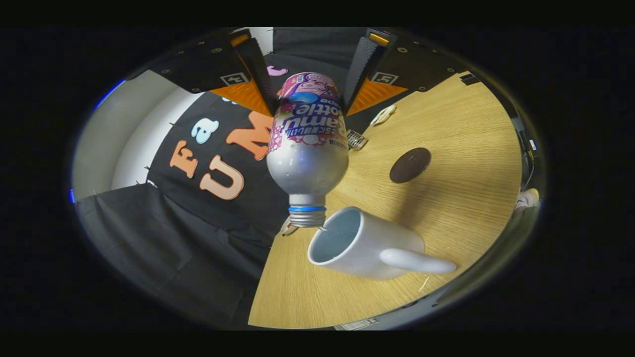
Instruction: Take the bottle from table, then pour the juice into the cup, finally place the bottle on the coaster
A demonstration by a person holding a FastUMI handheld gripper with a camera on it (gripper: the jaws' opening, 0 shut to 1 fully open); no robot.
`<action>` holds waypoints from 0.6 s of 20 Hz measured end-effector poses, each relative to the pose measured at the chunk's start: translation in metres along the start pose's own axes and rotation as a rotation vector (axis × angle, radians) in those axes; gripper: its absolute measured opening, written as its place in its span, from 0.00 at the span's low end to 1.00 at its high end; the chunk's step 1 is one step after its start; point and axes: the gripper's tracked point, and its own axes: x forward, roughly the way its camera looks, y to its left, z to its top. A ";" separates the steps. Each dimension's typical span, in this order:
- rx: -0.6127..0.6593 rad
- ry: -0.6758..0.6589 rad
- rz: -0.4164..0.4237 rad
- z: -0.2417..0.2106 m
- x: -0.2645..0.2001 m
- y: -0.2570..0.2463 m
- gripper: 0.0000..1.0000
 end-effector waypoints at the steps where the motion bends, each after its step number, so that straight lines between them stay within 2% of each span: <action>1: -0.003 -0.001 0.001 0.000 0.001 -0.001 0.73; 12: 0.008 0.002 0.001 0.004 -0.001 -0.008 0.74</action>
